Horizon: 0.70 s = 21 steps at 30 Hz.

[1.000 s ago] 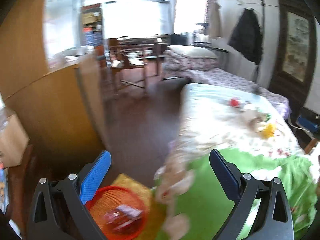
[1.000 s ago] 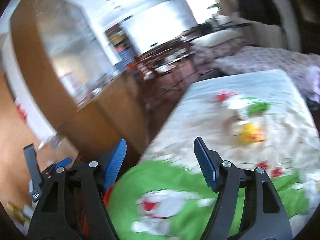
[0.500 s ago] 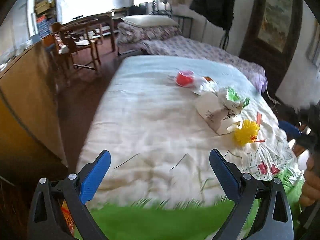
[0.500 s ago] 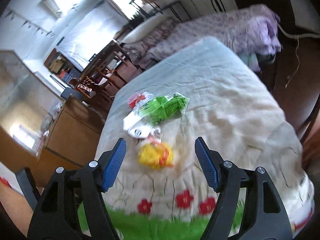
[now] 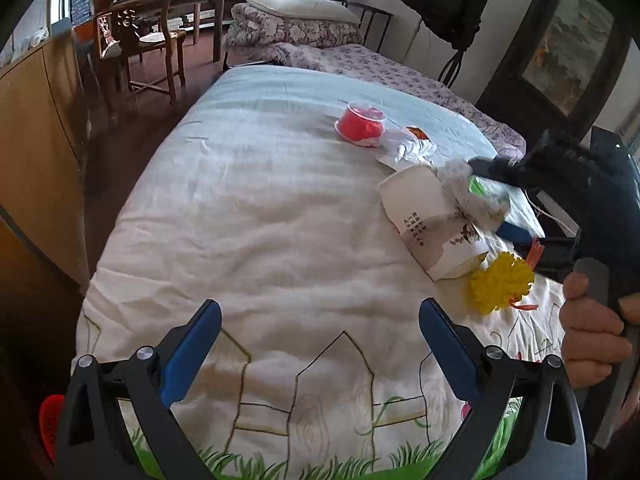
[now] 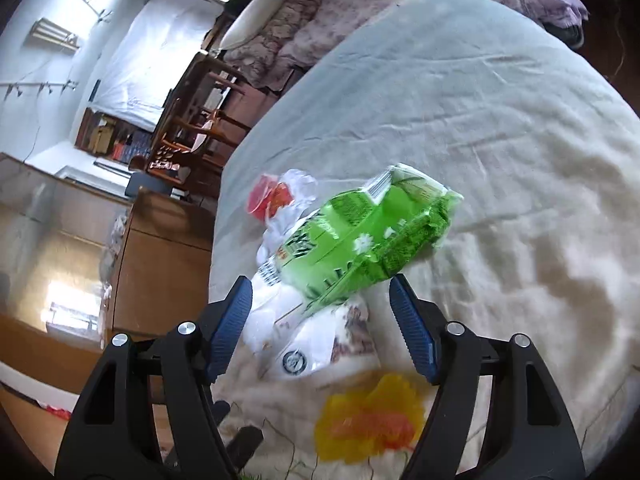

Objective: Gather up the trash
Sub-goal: 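Grasp the green drink carton with the right tool and lift it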

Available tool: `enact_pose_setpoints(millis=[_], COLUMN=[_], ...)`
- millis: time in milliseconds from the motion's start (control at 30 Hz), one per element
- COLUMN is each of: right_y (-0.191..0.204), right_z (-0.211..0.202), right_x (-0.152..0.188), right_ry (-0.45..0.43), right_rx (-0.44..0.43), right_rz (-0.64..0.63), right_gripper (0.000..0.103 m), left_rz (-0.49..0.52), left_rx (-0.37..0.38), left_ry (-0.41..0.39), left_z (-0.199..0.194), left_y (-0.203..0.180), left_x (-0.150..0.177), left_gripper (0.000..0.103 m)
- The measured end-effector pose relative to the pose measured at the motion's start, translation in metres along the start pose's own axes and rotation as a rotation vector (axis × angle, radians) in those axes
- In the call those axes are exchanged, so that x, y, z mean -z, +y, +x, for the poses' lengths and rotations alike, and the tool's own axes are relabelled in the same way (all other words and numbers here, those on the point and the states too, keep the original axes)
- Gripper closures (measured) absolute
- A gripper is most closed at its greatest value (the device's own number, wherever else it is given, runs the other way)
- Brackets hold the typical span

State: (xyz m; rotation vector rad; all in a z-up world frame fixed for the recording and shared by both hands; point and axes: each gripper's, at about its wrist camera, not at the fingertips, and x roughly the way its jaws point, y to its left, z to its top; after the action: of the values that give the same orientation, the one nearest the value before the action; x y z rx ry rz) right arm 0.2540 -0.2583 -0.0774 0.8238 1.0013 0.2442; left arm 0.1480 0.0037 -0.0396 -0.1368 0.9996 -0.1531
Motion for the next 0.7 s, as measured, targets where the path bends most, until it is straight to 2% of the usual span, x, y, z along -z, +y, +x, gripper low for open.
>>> enact_pose_setpoints(millis=[67,133,233,400,500,533,700], right_y=[-0.004,-0.006,-0.008,-0.014,-0.026,-0.03,-0.04], right_z=[-0.011,-0.023,-0.042,-0.051,-0.063,-0.064,-0.069], right_x=[-0.002,-0.003,-0.002,-0.007,-0.012,-0.013,-0.018], right_ry=[-0.038,-0.083,-0.153,-0.164,-0.183,-0.187,-0.204], right_rx=[-0.012,-0.006,0.089,0.181,0.182,0.178,0.169], right_rz=[0.0,0.002,-0.035,-0.043,-0.01,0.001,0.04], right_gripper=[0.097,0.098,0.098,0.09,0.072,0.062,0.059], left_rz=[0.015,0.039,0.077,0.119,0.139,0.146,0.159], left_rx=[0.007,0.014,0.012,0.027,0.048,0.045,0.018], left_ry=[0.008,0.005,-0.02,-0.035,-0.025,-0.018,0.04], left_z=[0.002,0.003,0.004,0.022,0.037,0.043,0.079], left_y=[-0.006,-0.013,-0.026,-0.057,-0.075,-0.081,-0.094], left_x=[-0.001,-0.003,-0.011,-0.034,-0.047,-0.053,-0.067], left_gripper=[0.006,0.006,0.006,0.006,0.006,0.006,0.006])
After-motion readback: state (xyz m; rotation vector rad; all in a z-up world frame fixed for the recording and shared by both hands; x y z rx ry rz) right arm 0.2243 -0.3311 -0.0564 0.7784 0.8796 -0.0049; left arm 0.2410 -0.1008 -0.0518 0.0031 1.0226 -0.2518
